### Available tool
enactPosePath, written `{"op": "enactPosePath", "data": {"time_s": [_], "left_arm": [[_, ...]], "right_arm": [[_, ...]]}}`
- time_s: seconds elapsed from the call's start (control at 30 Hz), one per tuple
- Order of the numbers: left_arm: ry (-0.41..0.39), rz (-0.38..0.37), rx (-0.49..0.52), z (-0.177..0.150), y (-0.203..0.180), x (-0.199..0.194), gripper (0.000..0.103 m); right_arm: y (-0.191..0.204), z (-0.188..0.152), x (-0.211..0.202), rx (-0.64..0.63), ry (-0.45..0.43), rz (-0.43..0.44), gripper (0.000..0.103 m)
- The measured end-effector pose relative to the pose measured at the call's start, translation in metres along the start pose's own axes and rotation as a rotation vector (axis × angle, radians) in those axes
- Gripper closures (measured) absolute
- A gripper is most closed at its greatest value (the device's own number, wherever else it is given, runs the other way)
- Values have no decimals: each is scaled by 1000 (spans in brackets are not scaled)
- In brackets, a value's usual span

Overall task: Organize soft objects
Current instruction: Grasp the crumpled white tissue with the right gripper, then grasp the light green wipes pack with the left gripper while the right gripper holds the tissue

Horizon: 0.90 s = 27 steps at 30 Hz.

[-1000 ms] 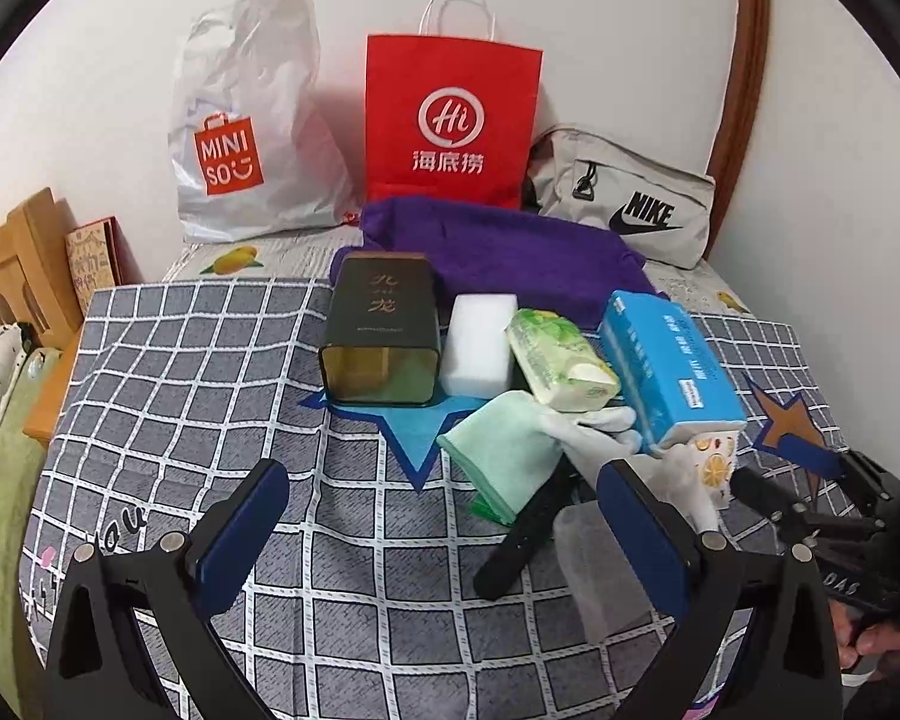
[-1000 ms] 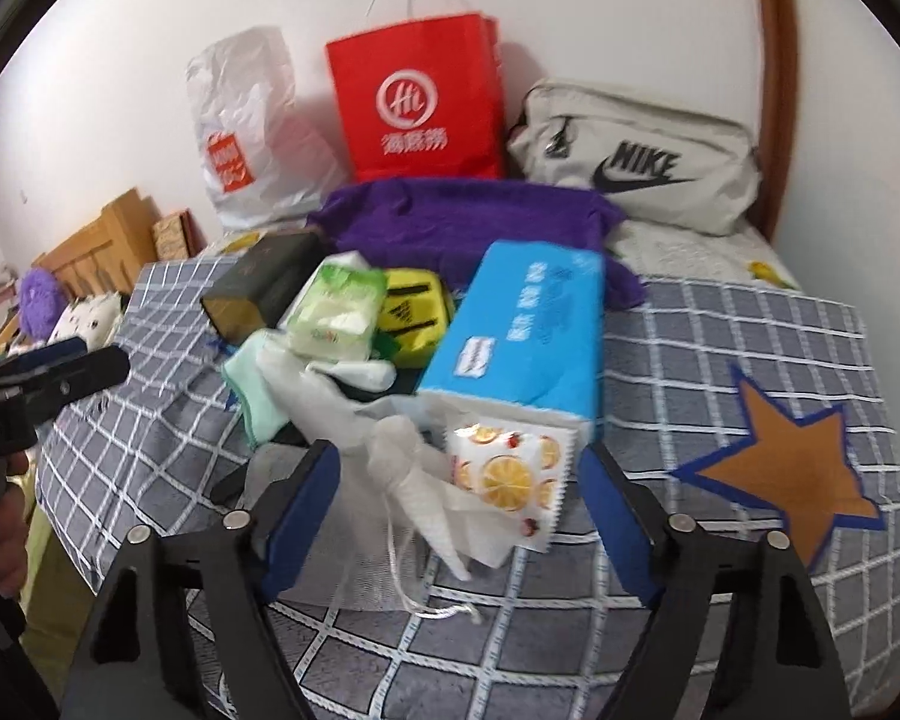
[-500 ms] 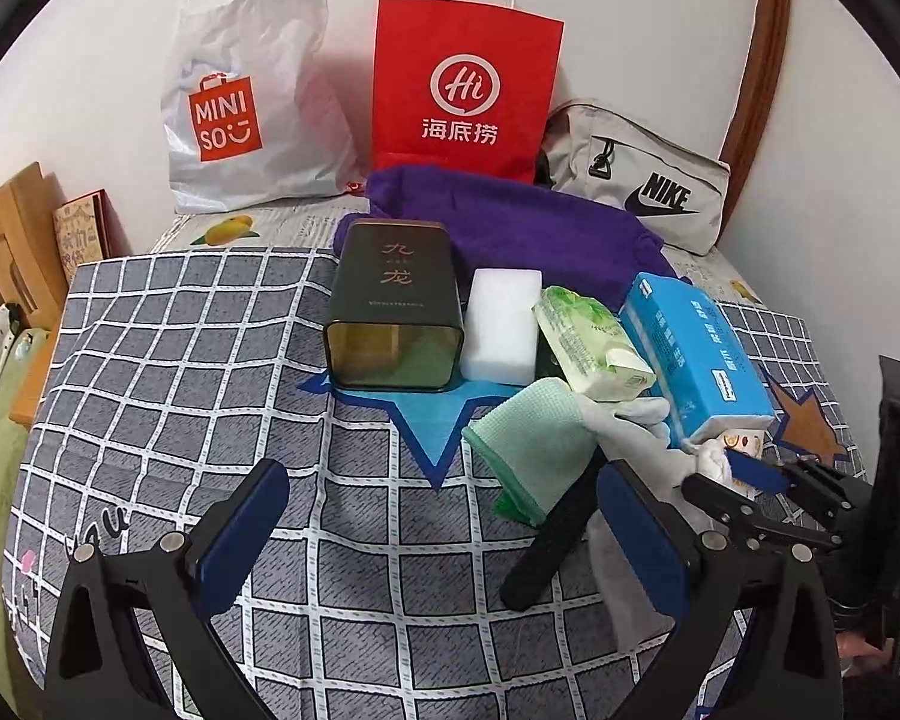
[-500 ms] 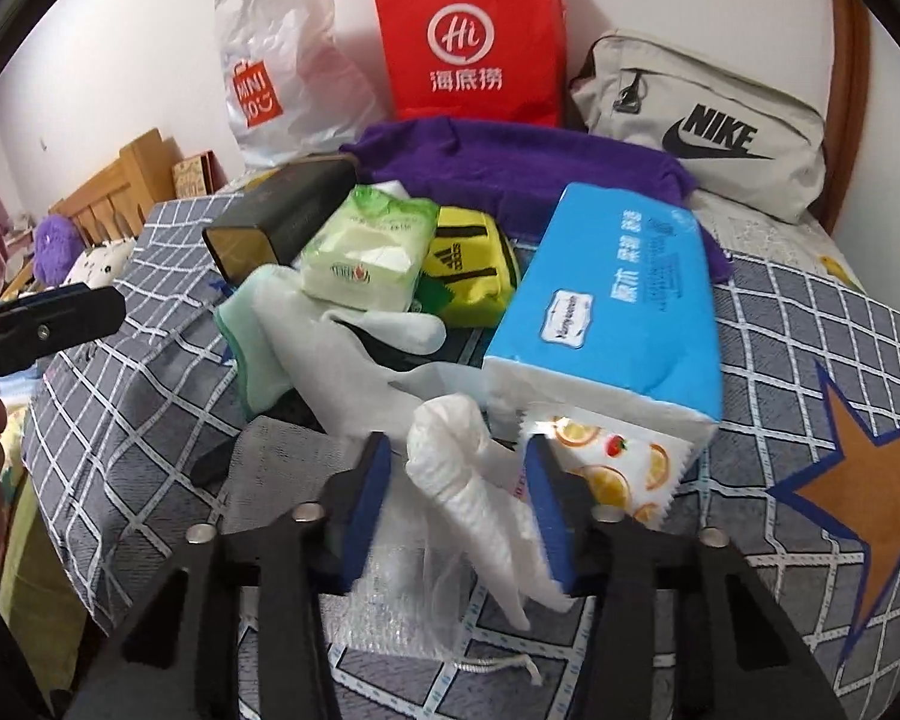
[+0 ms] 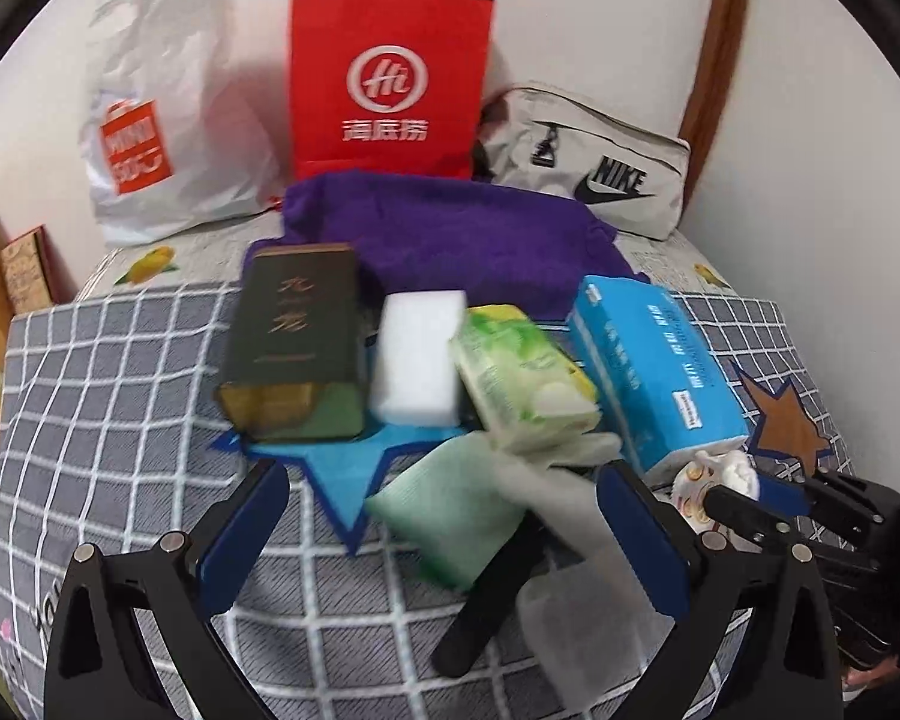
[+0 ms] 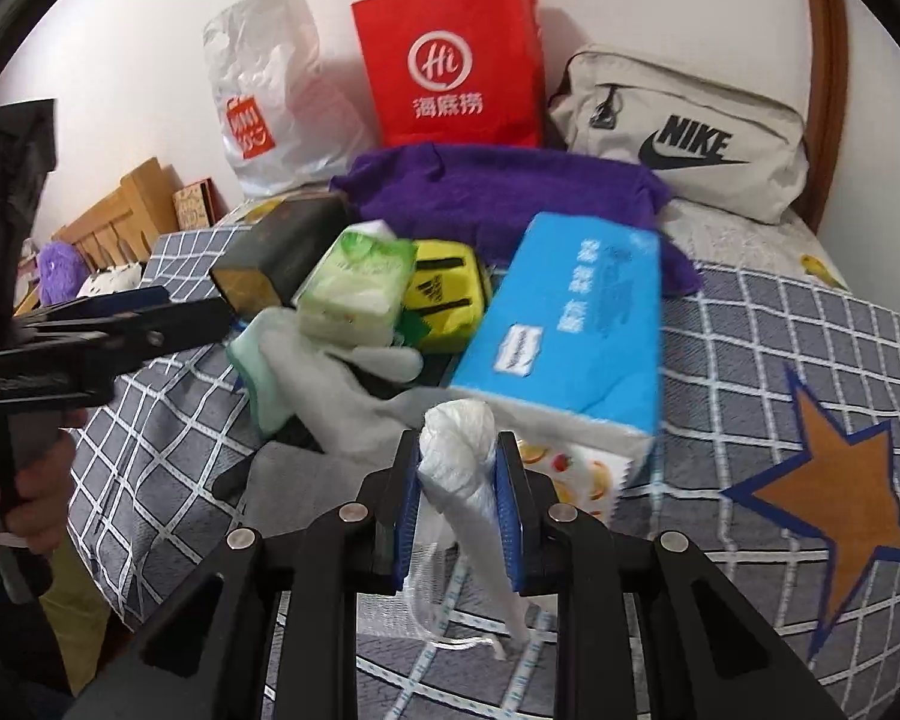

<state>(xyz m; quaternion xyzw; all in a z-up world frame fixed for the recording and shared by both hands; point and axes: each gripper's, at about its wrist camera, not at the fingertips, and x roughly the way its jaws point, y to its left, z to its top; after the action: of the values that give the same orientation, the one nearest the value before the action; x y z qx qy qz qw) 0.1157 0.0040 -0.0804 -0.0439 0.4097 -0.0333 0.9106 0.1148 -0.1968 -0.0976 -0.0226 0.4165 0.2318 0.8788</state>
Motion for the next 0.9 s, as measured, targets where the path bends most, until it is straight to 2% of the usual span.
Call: {"op": "enactPosePath", "data": {"time_s": [0.17, 0.43, 0.63, 0.73, 0.8, 0.87, 0.9], "left_arm": [[25, 0, 4, 8, -15, 20, 0], [65, 85, 27, 15, -36, 52, 0], [102, 130, 53, 18, -49, 71, 0], [112, 132, 34, 21, -50, 77, 0], [105, 130, 33, 21, -51, 78, 4], [108, 124, 37, 22, -52, 78, 20], [106, 115, 37, 22, -52, 77, 22]], "right_arm": [[-18, 2, -11, 16, -7, -26, 79], [-48, 4, -17, 30, -31, -35, 79], [-62, 4, -10, 49, -34, 2, 79], [-66, 4, -7, 54, -28, 11, 79], [-68, 4, -6, 53, -29, 20, 79], [-70, 4, -4, 61, -23, 32, 79], [-70, 4, -4, 63, -23, 39, 79]]}}
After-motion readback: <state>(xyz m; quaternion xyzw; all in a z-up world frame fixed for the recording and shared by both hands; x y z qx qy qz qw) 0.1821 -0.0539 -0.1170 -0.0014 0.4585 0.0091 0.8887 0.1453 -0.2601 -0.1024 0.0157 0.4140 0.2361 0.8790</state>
